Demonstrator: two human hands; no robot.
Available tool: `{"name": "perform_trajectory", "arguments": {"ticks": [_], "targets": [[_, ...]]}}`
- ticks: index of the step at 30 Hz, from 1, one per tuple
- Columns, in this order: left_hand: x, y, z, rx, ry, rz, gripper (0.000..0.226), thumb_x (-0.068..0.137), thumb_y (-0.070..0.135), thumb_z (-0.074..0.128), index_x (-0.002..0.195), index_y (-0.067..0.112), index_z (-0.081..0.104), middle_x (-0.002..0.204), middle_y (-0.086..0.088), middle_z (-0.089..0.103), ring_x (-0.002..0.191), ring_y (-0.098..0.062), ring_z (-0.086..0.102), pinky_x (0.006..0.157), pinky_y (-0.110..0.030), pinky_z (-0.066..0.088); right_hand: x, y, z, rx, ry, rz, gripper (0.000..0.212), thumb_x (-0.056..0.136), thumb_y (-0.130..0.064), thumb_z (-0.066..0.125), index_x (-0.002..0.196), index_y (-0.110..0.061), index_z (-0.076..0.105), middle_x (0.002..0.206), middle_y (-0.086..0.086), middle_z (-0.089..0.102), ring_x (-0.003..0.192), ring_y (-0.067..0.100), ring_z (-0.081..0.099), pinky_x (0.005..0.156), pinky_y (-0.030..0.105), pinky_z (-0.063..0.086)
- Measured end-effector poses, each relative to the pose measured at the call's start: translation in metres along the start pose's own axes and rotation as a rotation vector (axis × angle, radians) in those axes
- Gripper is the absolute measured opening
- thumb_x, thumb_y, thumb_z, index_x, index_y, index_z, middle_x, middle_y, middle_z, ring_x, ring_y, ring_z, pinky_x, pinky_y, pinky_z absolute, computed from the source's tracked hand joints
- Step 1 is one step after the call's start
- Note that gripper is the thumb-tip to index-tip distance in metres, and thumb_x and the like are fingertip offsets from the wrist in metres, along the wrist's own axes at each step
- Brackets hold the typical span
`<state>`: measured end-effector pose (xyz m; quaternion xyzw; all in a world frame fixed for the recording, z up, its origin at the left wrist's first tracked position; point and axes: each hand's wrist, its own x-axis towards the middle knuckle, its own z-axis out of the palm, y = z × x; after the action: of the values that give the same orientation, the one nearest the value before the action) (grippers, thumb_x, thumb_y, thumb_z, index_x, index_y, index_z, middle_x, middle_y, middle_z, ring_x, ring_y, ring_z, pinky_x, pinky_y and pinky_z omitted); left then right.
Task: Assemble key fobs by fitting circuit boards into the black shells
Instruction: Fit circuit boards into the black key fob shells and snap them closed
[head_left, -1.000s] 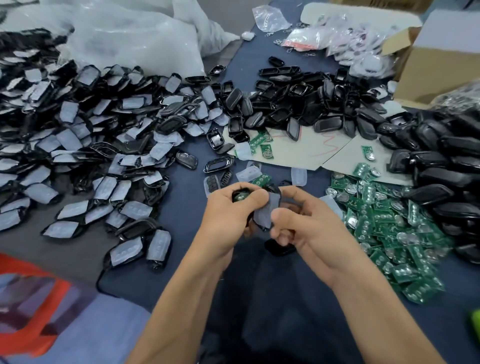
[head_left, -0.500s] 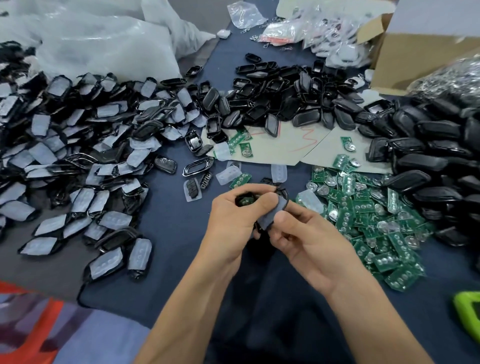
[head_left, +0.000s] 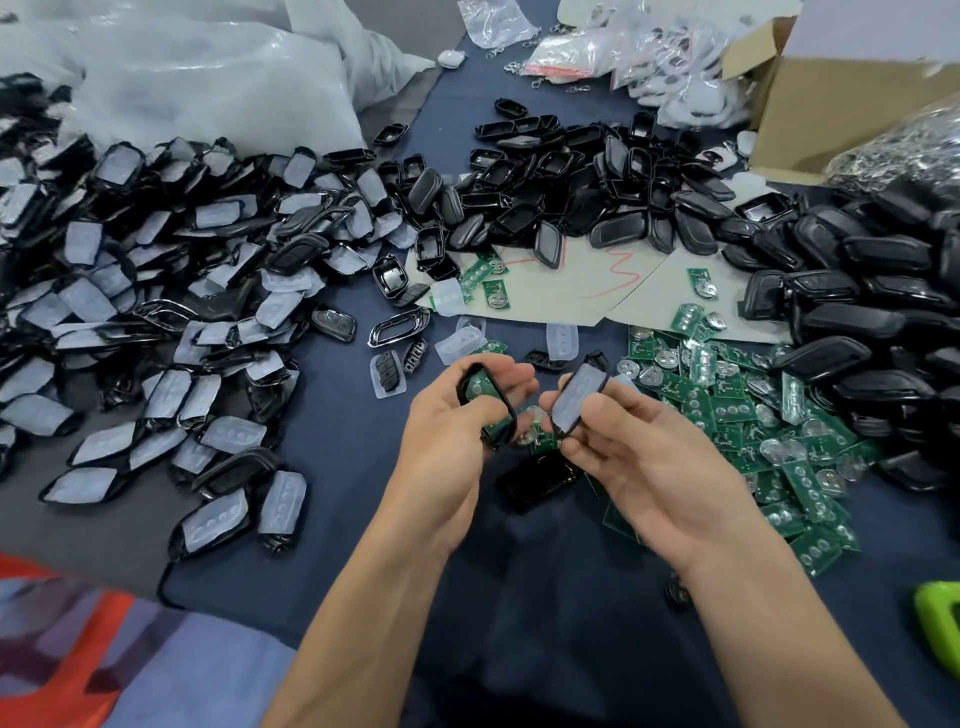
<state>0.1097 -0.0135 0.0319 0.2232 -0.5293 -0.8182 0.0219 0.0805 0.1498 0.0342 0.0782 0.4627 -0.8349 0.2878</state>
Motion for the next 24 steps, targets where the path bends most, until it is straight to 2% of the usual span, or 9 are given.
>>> {"name": "perform_trajectory", "arguments": {"ticks": [3,5,7,9,13,16,19,22,24], "targets": [[-0.001,0.002,0.002,-0.008,-0.006,0.022,0.044,0.091,-0.023,0.038,0.1,0.008,0.068,0.115,-0.013,0.077,0.117,-0.028,0.071,0.097,-0.043,0.058,-0.001,0.003,0.007,-0.178,0.019,-0.094,0.018,0.078,-0.01,0.078,0.095,-0.016,0.079,0.1,0.009,0.079,0.079,0.01,0.071,0.075,0.021,0.059],[-0.002,0.003,0.003,0.011,-0.006,0.026,0.045,0.09,-0.023,0.038,0.099,0.008,0.069,0.115,-0.01,0.077,0.116,-0.026,0.071,0.093,-0.039,0.06,-0.001,0.007,0.013,-0.288,0.044,-0.172,0.026,0.085,0.004,0.074,0.09,-0.02,0.081,0.095,0.005,0.08,0.078,0.009,0.071,0.075,0.021,0.058],[-0.004,0.004,0.005,0.021,-0.02,0.006,0.045,0.09,-0.02,0.038,0.102,0.009,0.07,0.115,-0.008,0.077,0.112,-0.026,0.073,0.086,-0.042,0.063,-0.001,0.01,0.019,-0.361,0.071,-0.223,0.029,0.085,0.007,0.074,0.093,-0.02,0.081,0.095,0.004,0.08,0.084,0.011,0.073,0.076,0.022,0.057],[-0.006,0.005,0.007,0.012,-0.027,-0.014,0.045,0.089,-0.017,0.037,0.102,0.01,0.071,0.117,-0.01,0.077,0.109,-0.027,0.074,0.087,-0.047,0.062,-0.002,0.013,0.024,-0.452,0.112,-0.26,0.027,0.081,0.001,0.08,0.097,-0.021,0.08,0.095,0.0,0.081,0.089,0.013,0.075,0.081,0.025,0.058],[-0.01,0.002,0.012,-0.071,-0.041,-0.024,0.05,0.092,-0.005,0.033,0.086,0.021,0.076,0.116,-0.009,0.077,0.103,-0.025,0.074,0.093,-0.044,0.059,-0.004,0.017,0.034,-0.715,0.278,-0.329,0.029,0.069,-0.021,0.083,0.093,-0.038,0.078,0.088,-0.017,0.079,0.087,0.004,0.075,0.085,0.029,0.057],[-0.014,-0.001,0.017,-0.14,-0.076,-0.027,0.047,0.102,0.017,0.035,0.086,0.025,0.078,0.119,-0.009,0.076,0.108,-0.026,0.071,0.102,-0.048,0.053,-0.007,0.019,0.044,-0.853,0.349,-0.402,0.034,0.069,-0.019,0.087,0.082,-0.047,0.073,0.083,-0.035,0.072,0.083,-0.012,0.069,0.078,0.007,0.05],[-0.016,-0.003,0.018,-0.172,-0.075,-0.021,0.037,0.096,0.034,0.045,0.098,0.019,0.079,0.124,-0.011,0.074,0.113,-0.026,0.07,0.104,-0.043,0.056,-0.01,0.023,0.05,-0.961,0.387,-0.474,0.034,0.067,-0.019,0.087,0.09,-0.042,0.077,0.075,-0.05,0.06,0.081,-0.023,0.062,0.074,-0.006,0.038],[-0.016,-0.004,0.015,-0.207,-0.082,-0.04,0.05,0.108,0.041,0.034,0.108,0.014,0.076,0.126,-0.011,0.074,0.112,-0.025,0.071,0.093,-0.033,0.059,-0.012,0.026,0.054,-1.043,0.403,-0.511,0.04,0.069,-0.02,0.086,0.103,-0.039,0.076,0.071,-0.049,0.057,0.082,-0.02,0.061,0.076,-0.006,0.037],[-0.014,-0.006,0.012,-0.246,-0.095,-0.071,0.059,0.113,0.039,0.022,0.109,0.013,0.075,0.127,-0.011,0.073,0.11,-0.021,0.072,0.088,-0.028,0.059,-0.012,0.027,0.056,-1.097,0.408,-0.518,0.044,0.072,-0.021,0.085,0.109,-0.041,0.071,0.078,-0.039,0.066,0.085,-0.008,0.065,0.082,0.002,0.044]]}}
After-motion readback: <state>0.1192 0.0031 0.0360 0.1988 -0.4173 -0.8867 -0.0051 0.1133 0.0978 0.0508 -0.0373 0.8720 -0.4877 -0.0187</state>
